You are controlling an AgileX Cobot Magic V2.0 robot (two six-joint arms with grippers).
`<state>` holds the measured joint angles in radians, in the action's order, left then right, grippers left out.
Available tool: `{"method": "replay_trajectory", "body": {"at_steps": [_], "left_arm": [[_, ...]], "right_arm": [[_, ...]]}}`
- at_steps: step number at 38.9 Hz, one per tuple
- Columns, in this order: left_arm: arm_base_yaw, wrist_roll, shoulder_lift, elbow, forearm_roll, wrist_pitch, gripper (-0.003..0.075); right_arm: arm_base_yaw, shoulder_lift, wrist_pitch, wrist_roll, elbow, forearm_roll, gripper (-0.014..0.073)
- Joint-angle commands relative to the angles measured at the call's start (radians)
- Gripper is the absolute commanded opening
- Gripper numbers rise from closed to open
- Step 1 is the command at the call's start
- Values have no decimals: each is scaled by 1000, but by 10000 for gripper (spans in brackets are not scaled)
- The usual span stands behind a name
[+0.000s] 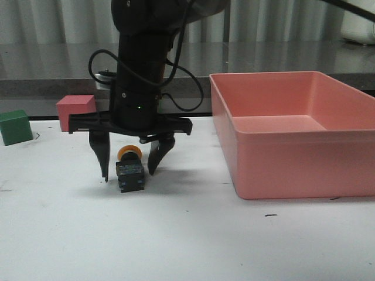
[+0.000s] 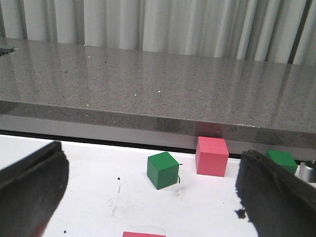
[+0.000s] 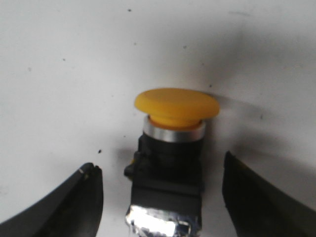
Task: Place and stand button with both arms
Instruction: 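Lift the button out of the bin and lower it onto the table, then open the right gripper and raise it away from the button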
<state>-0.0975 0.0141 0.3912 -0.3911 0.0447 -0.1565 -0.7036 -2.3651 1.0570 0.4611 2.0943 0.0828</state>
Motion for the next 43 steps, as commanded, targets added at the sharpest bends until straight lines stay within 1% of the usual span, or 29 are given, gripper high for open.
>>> {"method": "replay_trajectory", "body": {"at_steps": [1,4,6,8,10,13,15,16,17,20,23,29,32,38,43], "left_arm": [[4,2,12,-37,7,79,661],[4,2,12,-37,7,79,661],[4,2,12,-37,7,79,661],[4,2,12,-37,7,79,661],[4,2,12,-37,7,79,661],[4,2,12,-37,7,79,661],[4,2,12,-37,7,79,661],[4,2,12,-37,7,79,661],[4,2,12,-37,7,79,661],[4,2,12,-37,7,79,661],[4,2,12,-37,7,79,661],[4,2,12,-37,7,79,661],[4,2,12,-37,7,79,661],[4,2,12,-37,7,79,661],[4,2,12,-37,7,79,661]], "right_arm": [[3,142,8,-26,37,-9,536],[3,183,32,-53,37,-9,479],[3,215,47,-66,37,-9,400],[3,241,55,-70,37,-10,294],[3,262,57,-78,37,-11,167],[3,296,56,-92,37,-11,25],[3,320,56,-100,37,-11,-55],[3,328,57,-102,37,-12,-78],[3,340,61,-102,37,-12,-67],[5,365,93,-104,37,-16,-69],[17,394,160,-132,37,-17,-69],[73,452,271,-207,37,-17,-69],[113,485,286,-236,28,-17,-69],[204,587,286,-254,-74,-17,-69],[287,696,281,-287,-223,-17,-69]]}}
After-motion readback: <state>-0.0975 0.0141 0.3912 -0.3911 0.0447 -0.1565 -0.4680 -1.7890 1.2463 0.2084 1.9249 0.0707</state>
